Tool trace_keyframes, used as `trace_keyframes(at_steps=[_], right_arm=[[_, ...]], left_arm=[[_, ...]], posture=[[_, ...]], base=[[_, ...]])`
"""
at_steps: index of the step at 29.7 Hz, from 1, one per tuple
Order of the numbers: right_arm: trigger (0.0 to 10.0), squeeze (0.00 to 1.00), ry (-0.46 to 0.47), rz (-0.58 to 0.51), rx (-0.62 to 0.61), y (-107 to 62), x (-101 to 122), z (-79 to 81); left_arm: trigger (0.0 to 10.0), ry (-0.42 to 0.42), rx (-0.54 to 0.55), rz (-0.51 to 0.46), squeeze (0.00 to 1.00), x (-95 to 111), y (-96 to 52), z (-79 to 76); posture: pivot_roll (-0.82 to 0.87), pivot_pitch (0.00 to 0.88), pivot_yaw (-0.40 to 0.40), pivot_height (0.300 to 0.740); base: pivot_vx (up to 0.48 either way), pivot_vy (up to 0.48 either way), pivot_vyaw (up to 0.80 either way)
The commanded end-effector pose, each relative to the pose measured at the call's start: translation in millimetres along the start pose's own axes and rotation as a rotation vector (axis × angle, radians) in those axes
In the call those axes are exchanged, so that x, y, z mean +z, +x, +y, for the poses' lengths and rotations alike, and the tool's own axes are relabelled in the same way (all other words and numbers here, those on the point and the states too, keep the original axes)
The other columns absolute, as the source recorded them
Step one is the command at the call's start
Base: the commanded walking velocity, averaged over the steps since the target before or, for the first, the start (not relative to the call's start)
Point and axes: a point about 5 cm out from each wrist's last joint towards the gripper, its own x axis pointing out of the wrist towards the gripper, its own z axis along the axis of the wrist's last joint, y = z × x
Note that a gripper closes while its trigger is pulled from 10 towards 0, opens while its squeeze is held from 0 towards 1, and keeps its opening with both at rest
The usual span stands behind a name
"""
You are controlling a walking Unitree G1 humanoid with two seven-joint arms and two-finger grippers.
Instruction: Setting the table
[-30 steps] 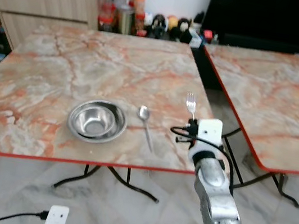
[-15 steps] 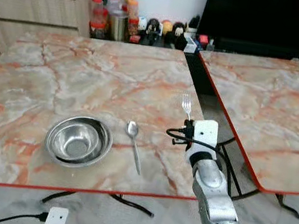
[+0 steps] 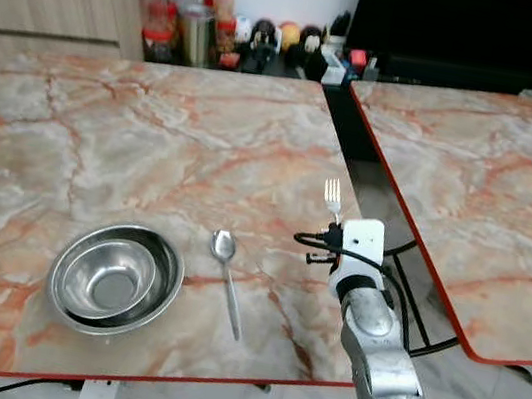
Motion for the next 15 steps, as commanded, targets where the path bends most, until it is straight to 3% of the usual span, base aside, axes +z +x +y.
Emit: trace_keyframes(at_steps=[1, 15], right_arm=[[10.0, 0.00, 0.005, 0.008, 0.022, -3.0, 0, 3.9], [10.0, 0.00, 0.055, 0.126, 0.069, 4.5, -9, 18.3]], left_arm=[[10.0, 0.002, 0.011, 0.024, 0.00, -6, -1.1, 4.0], [10.0, 0.012, 0.009, 0.028, 0.00, -6, -1.0, 5.5]], posture=[[-0.08, 0.039, -0.025, 0.740], [-0.07, 0.034, -0.021, 0.740]], base=[[0.000, 0.000, 0.00], [0.000, 0.000, 0.00]])
